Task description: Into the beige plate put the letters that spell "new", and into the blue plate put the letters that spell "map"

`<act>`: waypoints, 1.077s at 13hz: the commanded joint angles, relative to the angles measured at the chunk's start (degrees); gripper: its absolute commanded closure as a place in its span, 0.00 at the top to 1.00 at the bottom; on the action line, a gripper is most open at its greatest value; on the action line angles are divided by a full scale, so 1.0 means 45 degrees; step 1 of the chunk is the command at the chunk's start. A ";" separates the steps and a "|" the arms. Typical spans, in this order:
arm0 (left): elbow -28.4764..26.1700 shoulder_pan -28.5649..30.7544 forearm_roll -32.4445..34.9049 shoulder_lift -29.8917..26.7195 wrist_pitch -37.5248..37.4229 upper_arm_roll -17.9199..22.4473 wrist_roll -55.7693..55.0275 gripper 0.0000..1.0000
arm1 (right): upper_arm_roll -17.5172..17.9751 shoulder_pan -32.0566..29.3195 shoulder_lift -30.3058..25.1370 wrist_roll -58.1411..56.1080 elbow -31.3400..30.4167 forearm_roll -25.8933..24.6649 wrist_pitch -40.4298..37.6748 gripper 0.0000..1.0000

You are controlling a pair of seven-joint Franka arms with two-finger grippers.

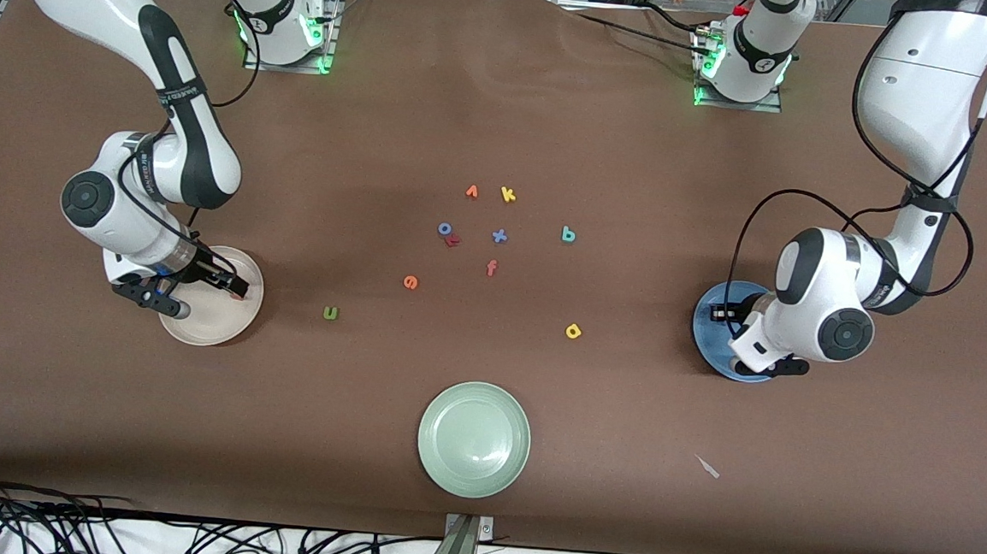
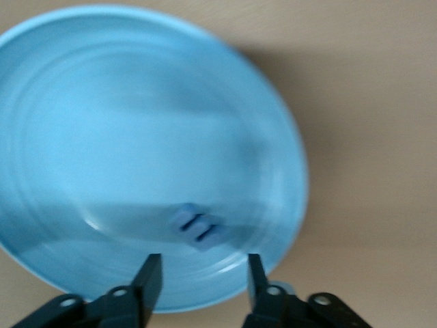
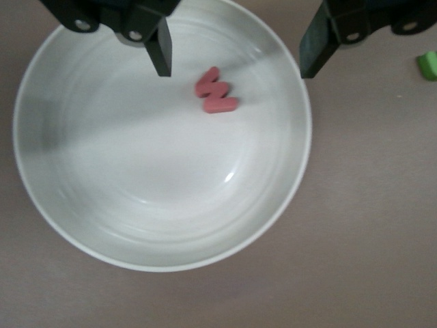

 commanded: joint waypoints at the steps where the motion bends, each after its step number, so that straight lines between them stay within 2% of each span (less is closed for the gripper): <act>1: 0.0204 -0.0173 0.0388 -0.0774 -0.0283 -0.0562 -0.0072 1.00 | 0.0023 0.0839 0.0389 0.0245 0.0604 0.0161 -0.0154 0.84; 6: 0.1317 -0.0503 0.0271 -0.0581 -0.0695 -0.1560 -0.0227 1.00 | 0.0042 0.2442 0.1950 0.0695 0.2418 0.0181 -0.0154 0.84; 9: 0.1475 -0.0583 0.0387 -0.0696 -0.0714 -0.1561 -0.0326 1.00 | 0.0100 0.2717 0.2615 0.0734 0.2908 0.0161 -0.0077 0.84; 14: 0.2743 -0.0466 0.0232 -0.1282 -0.0773 -0.1581 -0.0345 1.00 | 0.0081 0.3146 0.3319 0.0773 0.3397 0.0122 0.0002 0.80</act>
